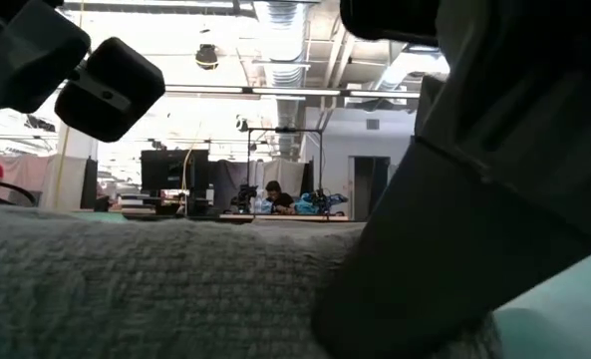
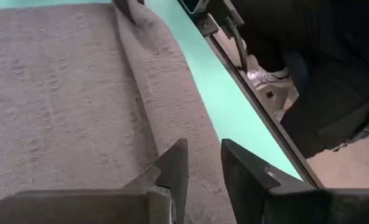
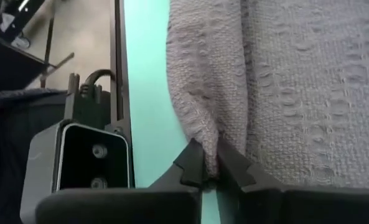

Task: Roll towel
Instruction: Roll the gray towel

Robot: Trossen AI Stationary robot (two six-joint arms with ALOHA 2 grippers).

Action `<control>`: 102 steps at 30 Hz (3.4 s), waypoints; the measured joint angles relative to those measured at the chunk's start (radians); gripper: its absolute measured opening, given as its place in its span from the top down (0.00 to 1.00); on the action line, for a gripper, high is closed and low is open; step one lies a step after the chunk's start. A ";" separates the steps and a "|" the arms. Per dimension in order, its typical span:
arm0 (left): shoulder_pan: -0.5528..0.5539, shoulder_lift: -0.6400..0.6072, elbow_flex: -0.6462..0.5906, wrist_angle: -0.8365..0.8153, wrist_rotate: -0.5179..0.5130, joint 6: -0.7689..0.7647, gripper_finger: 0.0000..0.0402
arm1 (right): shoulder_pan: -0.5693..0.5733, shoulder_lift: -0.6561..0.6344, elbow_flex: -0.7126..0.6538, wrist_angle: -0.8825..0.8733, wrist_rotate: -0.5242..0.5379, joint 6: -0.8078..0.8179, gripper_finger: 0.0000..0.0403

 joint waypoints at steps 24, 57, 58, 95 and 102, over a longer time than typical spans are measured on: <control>-0.226 0.020 0.001 -0.075 -0.332 -0.068 0.43 | -0.024 0.000 -0.001 0.026 -0.028 0.021 0.88; -0.245 0.145 -0.048 -0.061 -0.307 -0.251 0.90 | 0.012 0.000 -0.001 0.032 0.007 0.305 0.88; -0.245 0.145 -0.048 -0.047 -0.277 -0.256 0.94 | 0.014 0.000 -0.001 0.037 0.013 0.323 0.88; 0.071 0.027 -0.396 0.515 0.452 -0.501 0.62 | -0.071 -0.003 -0.040 0.124 -0.071 0.779 0.91; 0.101 -0.196 -0.405 0.106 0.404 -0.400 0.64 | -0.071 -0.003 -0.041 0.117 -0.067 0.803 0.91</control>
